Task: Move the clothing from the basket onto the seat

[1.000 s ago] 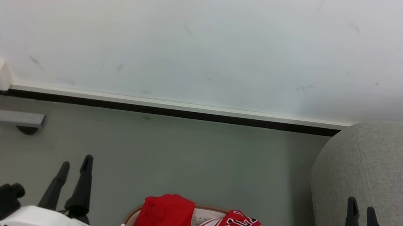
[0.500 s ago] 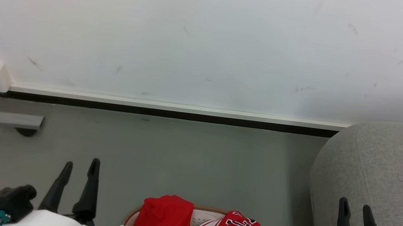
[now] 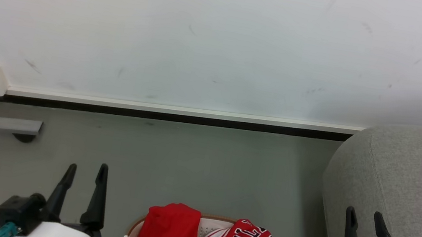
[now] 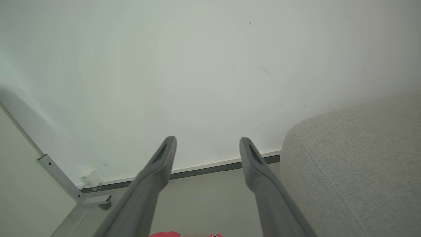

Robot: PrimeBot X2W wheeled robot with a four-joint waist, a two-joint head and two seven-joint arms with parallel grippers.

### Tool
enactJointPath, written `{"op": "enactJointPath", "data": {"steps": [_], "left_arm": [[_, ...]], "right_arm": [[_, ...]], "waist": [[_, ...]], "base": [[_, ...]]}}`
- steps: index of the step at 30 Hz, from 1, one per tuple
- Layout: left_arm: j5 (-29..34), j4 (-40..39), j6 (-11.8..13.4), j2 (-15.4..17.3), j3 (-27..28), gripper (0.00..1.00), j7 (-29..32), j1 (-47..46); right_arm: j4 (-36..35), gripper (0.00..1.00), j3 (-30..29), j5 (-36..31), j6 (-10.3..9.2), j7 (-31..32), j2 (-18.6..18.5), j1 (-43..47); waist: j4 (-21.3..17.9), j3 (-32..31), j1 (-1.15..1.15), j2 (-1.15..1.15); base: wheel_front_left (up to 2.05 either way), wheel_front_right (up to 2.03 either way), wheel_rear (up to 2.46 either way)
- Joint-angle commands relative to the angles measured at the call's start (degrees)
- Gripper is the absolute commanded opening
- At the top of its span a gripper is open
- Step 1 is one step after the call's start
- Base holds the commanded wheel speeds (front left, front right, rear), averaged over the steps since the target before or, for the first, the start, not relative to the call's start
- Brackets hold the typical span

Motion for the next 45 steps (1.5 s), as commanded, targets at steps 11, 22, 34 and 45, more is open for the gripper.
{"op": "enactJointPath", "data": {"steps": [11,22,34,45], "left_arm": [[7.10,-1.00,0.26,0.56,-0.43,1.00,-1.81,0.36],[12.18,-0.70,0.21,0.46,-0.71,1.00,-3.06,0.48],[17.12,-0.93,0.35,0.25,-0.97,1.00,-4.22,0.67],[18.48,-0.74,-0.01,0.08,-0.85,1.00,-4.55,0.74]], "right_arm": [[-0.41,1.00,0.98,-5.90,-0.09,-1.72,0.07,-0.73],[-0.96,1.00,1.51,-9.90,-0.10,-3.03,0.10,-0.74],[-1.26,1.00,2.44,-14.06,-0.11,-4.19,0.08,-0.93],[-1.33,1.00,2.75,-15.12,-0.12,-4.53,0.08,-1.07]], "waist": [[-0.28,0.05,0.00,0.00],[-0.28,0.15,0.00,0.00],[-0.44,0.13,0.00,0.00],[-0.64,0.12,0.00,0.00]], "base": [[0.00,0.00,0.00],[0.00,0.00,0.00],[0.00,0.00,0.00],[0.00,0.00,0.00]]}}
